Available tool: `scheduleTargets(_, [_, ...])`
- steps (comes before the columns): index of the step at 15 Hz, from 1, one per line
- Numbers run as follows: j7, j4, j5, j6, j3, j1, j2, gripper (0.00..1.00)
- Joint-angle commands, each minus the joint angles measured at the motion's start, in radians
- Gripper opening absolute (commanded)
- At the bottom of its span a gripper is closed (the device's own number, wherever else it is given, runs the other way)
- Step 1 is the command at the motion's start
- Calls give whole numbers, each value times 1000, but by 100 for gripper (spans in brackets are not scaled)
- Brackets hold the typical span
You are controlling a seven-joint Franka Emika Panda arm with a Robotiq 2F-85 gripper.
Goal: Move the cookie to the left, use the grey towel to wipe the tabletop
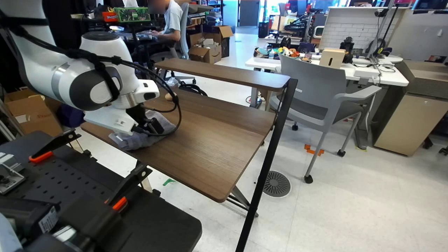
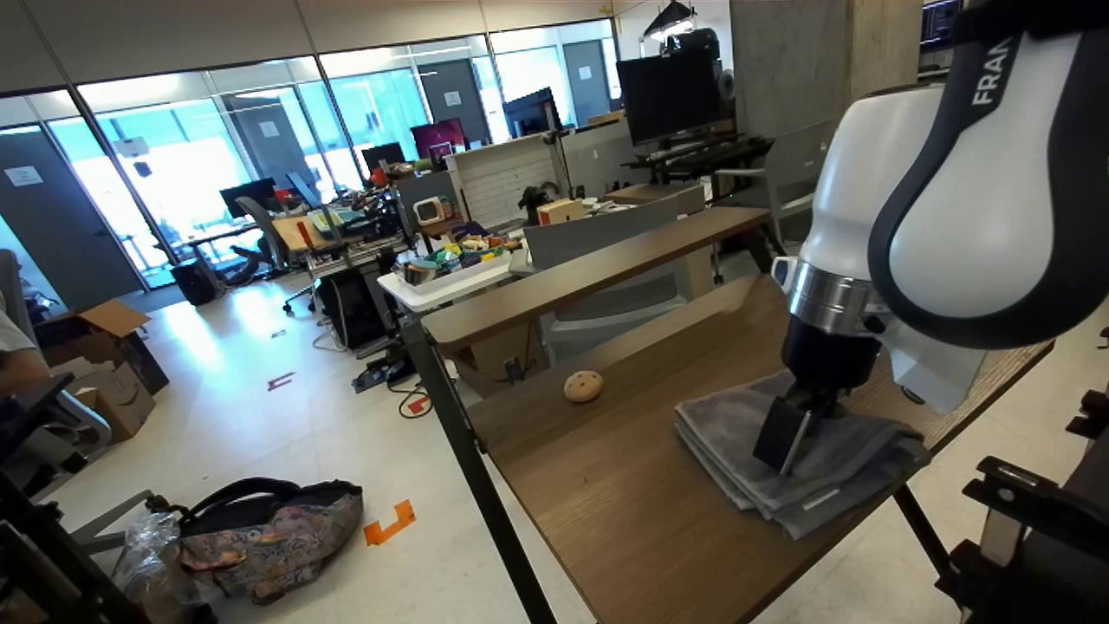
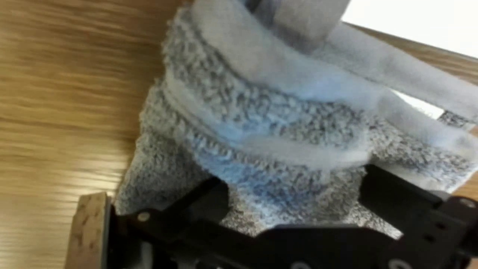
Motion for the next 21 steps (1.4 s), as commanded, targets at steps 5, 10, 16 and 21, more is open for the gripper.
scheduleTargets(5, [139, 125, 76, 35, 2, 152, 48, 100])
scheduleTargets(10, [164, 220, 108, 50, -7, 111, 117, 100])
scheduleTargets(16, [208, 366, 168, 5, -59, -62, 194, 100])
scheduleTargets(21, [230, 477, 198, -56, -31, -272, 234, 100])
